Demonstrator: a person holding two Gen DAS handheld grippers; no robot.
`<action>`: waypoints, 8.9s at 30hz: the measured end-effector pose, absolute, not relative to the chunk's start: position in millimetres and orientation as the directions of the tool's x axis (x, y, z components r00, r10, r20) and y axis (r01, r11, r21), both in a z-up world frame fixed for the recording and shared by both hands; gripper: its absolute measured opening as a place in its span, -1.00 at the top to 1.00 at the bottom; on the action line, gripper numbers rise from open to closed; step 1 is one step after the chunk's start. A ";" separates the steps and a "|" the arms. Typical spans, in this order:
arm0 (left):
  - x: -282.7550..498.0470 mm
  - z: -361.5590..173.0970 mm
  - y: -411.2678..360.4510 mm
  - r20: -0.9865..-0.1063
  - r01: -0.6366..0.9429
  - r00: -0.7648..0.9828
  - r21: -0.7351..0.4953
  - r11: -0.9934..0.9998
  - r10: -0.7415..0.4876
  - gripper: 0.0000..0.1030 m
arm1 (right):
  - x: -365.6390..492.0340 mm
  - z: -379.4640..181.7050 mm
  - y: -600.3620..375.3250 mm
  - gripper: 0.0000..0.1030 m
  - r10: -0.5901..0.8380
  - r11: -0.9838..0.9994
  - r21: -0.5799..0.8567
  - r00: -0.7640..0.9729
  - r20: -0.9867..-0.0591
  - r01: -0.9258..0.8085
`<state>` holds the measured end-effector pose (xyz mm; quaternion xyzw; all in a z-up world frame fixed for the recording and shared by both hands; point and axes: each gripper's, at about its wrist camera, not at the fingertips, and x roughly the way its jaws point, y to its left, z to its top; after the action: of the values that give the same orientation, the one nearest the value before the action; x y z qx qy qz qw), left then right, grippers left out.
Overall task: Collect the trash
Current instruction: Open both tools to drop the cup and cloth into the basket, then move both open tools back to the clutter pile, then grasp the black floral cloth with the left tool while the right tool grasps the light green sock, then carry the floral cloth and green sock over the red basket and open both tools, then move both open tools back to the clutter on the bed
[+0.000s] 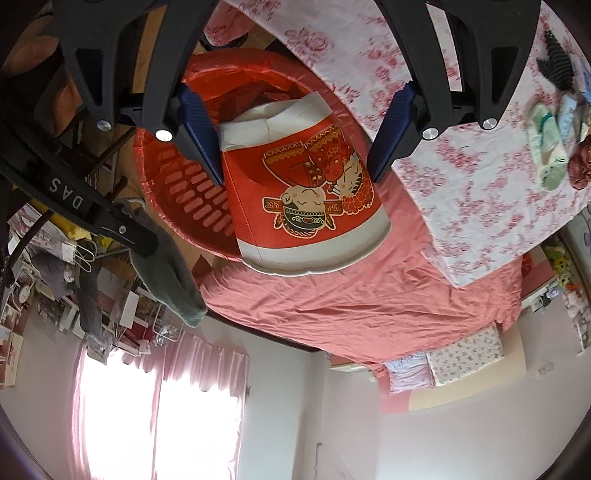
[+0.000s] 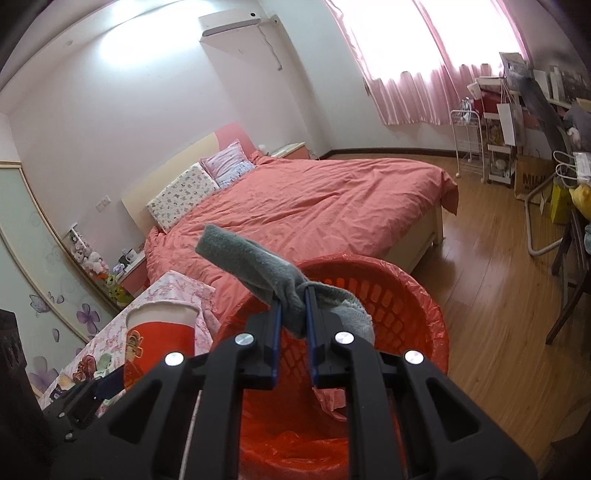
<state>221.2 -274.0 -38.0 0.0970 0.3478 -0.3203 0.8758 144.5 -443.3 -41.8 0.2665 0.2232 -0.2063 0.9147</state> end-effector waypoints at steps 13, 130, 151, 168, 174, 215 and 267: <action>229.9 -61.2 -272.8 -0.734 0.586 0.536 -0.034 0.810 -0.419 -0.76 | 154.1 -63.7 -454.7 -0.12 -0.264 0.761 0.386 0.793 -0.549 0.520; 283.1 -92.9 157.7 -0.772 -0.197 0.628 -0.040 0.980 0.095 -0.13 | 359.0 -110.4 -105.9 0.56 0.121 0.991 0.134 0.629 -0.768 -0.027; 252.3 -48.7 137.2 -0.722 -0.115 0.692 -0.086 0.990 0.017 0.44 | 284.8 -27.9 -145.7 0.81 0.145 0.981 0.191 0.794 -0.591 -0.037; 225.2 14.6 1.1 -0.635 0.191 0.737 -0.131 0.973 -0.231 0.44 | 191.3 28.6 -230.5 0.81 0.035 0.974 0.216 0.887 -0.461 0.074; 220.4 20.4 -54.6 -0.622 0.316 0.710 -0.139 0.939 -0.331 0.44 | 165.7 35.6 -266.5 0.81 -0.023 0.964 0.227 0.896 -0.443 0.137; 235.1 -51.4 -280.8 -0.759 0.638 0.444 -0.105 0.763 -0.476 -0.32 | 142.8 -39.3 -444.0 0.41 -0.193 0.837 0.355 0.832 -0.520 0.416; 258.0 -82.3 111.7 -0.774 -0.169 0.622 0.017 0.985 0.120 -0.86 | 244.1 -82.4 -150.7 -0.90 0.035 0.994 0.100 0.756 -0.654 0.040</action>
<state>258.0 111.7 -82.3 -0.0286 0.4273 0.0802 0.9001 244.1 -150.7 -82.4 0.0541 0.3494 -0.0014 0.9354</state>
